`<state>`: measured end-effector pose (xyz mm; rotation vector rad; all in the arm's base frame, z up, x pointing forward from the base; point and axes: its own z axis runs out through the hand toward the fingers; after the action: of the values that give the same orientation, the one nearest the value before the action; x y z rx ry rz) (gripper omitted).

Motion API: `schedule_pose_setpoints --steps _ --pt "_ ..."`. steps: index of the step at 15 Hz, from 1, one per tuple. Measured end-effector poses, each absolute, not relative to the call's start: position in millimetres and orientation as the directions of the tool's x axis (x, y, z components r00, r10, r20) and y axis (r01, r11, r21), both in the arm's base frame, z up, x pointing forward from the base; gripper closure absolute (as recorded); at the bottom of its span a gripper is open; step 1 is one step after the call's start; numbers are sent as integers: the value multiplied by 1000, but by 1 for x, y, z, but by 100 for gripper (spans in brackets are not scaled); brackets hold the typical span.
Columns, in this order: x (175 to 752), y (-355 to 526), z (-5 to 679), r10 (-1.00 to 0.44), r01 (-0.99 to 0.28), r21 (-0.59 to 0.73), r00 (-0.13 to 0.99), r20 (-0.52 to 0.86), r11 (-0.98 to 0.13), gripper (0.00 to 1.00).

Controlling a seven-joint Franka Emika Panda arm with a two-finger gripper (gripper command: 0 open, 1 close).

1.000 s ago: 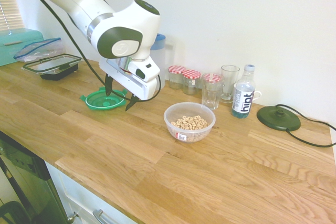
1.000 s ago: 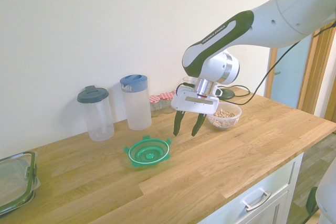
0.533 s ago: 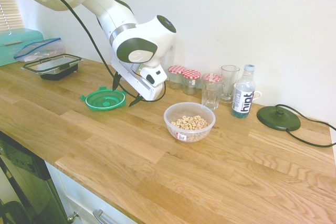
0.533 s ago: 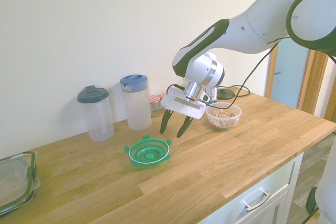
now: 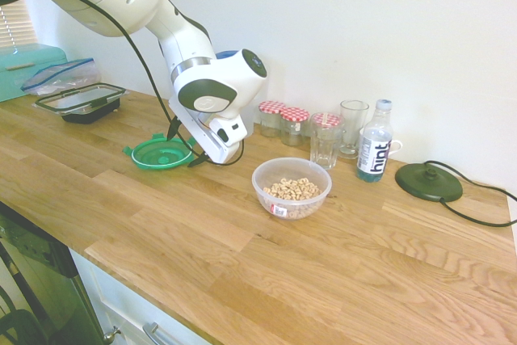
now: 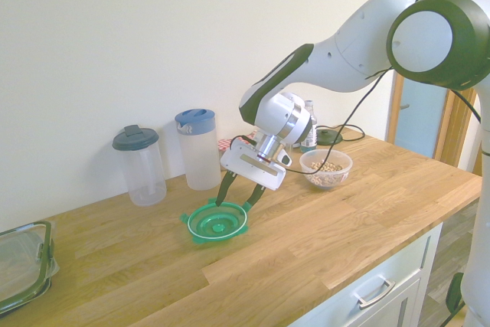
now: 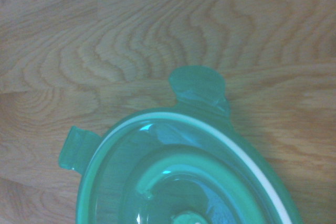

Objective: Cover the lid of food container

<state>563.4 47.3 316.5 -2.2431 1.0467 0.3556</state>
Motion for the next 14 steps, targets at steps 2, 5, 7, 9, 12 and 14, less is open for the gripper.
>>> schedule_pose_setpoints --steps 2,5,7,9,12,14 --pt "561 44 315 -576 -781 -434 625 -527 -449 100" --pt "559 46 310 -551 -798 -456 602 -578 -394 100" --pt "559 48 304 -538 -805 -464 592 -600 -369 100" --pt "558 51 293 -531 -812 -459 583 -616 -359 100" --pt "558 52 286 -524 -815 -463 579 -625 -348 100" --pt "557 52 282 -521 -815 -466 578 -628 -344 100"
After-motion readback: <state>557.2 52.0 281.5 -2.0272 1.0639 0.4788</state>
